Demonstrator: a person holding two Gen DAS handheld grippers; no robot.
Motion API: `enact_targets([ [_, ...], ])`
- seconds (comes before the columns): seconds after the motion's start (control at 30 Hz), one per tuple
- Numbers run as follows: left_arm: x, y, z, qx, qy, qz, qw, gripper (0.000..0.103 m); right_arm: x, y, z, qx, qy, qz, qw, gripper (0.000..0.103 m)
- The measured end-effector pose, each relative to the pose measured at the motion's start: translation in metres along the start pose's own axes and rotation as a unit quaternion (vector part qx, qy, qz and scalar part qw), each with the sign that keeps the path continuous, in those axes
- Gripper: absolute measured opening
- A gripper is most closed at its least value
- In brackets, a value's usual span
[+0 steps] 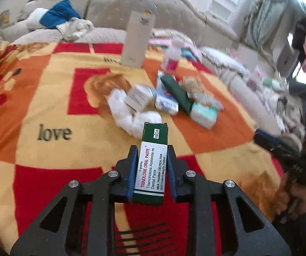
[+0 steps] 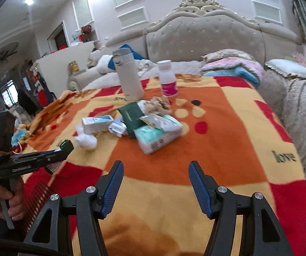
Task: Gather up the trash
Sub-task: 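Grasp the crumpled beige tissue with the right tool while the left tool grasps the green toothpaste box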
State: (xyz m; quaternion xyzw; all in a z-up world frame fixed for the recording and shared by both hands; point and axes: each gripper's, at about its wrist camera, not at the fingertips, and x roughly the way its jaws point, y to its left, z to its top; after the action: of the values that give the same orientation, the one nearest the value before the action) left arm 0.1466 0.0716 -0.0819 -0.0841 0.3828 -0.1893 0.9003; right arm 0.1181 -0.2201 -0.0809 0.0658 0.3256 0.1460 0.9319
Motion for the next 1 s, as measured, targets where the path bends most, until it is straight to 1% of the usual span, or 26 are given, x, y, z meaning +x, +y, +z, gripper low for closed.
enact_targets([
  [0.07,-0.009,0.005,0.004,-0.018,-0.021,0.002,0.9996,0.024,0.009,0.000,0.009,0.014,-0.003,0.007,1.000,0.061],
  [0.1,-0.015,0.007,0.007,-0.027,-0.036,0.009,0.9990,0.024,0.013,0.001,0.016,0.019,-0.006,0.009,1.000,0.061],
  [0.13,-0.017,0.009,0.009,-0.034,-0.043,0.011,0.9984,0.024,0.017,0.002,0.021,0.022,-0.006,0.011,1.000,0.066],
  [0.17,-0.018,0.011,0.010,-0.039,-0.048,0.013,0.9980,0.024,0.027,0.001,0.034,0.025,-0.005,0.017,1.000,0.071],
  [0.27,-0.019,0.017,0.014,-0.055,-0.057,0.016,0.9967,0.024,0.059,0.000,0.064,0.022,0.010,0.012,1.000,0.073],
  [0.37,-0.018,0.022,0.018,-0.073,-0.058,0.016,0.9955,0.024,0.089,0.000,0.087,0.014,0.034,0.003,0.999,0.073],
  [0.4,-0.017,0.023,0.019,-0.079,-0.060,0.014,0.9950,0.024,0.102,0.002,0.096,0.005,0.041,-0.006,0.999,0.073],
  [0.47,-0.017,0.026,0.021,-0.087,-0.064,0.009,0.9941,0.024,0.117,0.005,0.105,-0.005,0.045,-0.016,0.999,0.073],
  [0.53,-0.017,0.026,0.022,-0.094,-0.065,0.004,0.9935,0.024,0.138,0.009,0.112,-0.008,0.065,-0.016,0.998,0.073],
  [0.57,-0.016,0.026,0.023,-0.096,-0.064,0.002,0.9933,0.024,0.144,0.010,0.114,-0.010,0.071,-0.023,0.997,0.073],
  [0.6,-0.015,0.026,0.024,-0.096,-0.063,0.002,0.9934,0.024,0.155,0.010,0.116,-0.016,0.082,-0.053,0.995,0.073],
  [0.63,-0.014,0.026,0.024,-0.096,-0.062,0.002,0.9934,0.024,0.161,0.008,0.117,-0.015,0.091,-0.067,0.993,0.072],
  [0.67,-0.014,0.026,0.024,-0.096,-0.062,0.001,0.9934,0.024,0.171,0.004,0.116,-0.004,0.112,-0.078,0.991,0.058],
  [0.7,-0.013,0.026,0.024,-0.097,-0.062,0.000,0.9934,0.024,0.179,-0.001,0.114,0.007,0.129,-0.079,0.989,0.043],
  [0.73,-0.013,0.027,0.024,-0.098,-0.062,0.001,0.9933,0.024,0.183,-0.005,0.111,0.018,0.139,-0.074,0.987,0.032],
  [0.77,-0.013,0.029,0.024,-0.101,-0.062,0.000,0.9930,0.024,0.179,-0.009,0.110,0.028,0.131,-0.068,0.989,0.028],
  [0.87,-0.017,0.032,0.024,-0.111,-0.071,0.000,0.9913,0.024,0.149,-0.007,0.117,0.019,0.076,-0.046,0.996,0.027],
  [0.93,-0.018,0.031,0.024,-0.113,-0.072,0.000,0.9910,0.024,0.126,-0.010,0.121,0.027,0.056,-0.021,0.998,0.027],
  [1.0,-0.018,0.030,0.024,-0.107,-0.071,-0.001,0.9917,0.024,0.103,-0.013,0.122,0.025,0.045,-0.016,0.999,0.027],
])
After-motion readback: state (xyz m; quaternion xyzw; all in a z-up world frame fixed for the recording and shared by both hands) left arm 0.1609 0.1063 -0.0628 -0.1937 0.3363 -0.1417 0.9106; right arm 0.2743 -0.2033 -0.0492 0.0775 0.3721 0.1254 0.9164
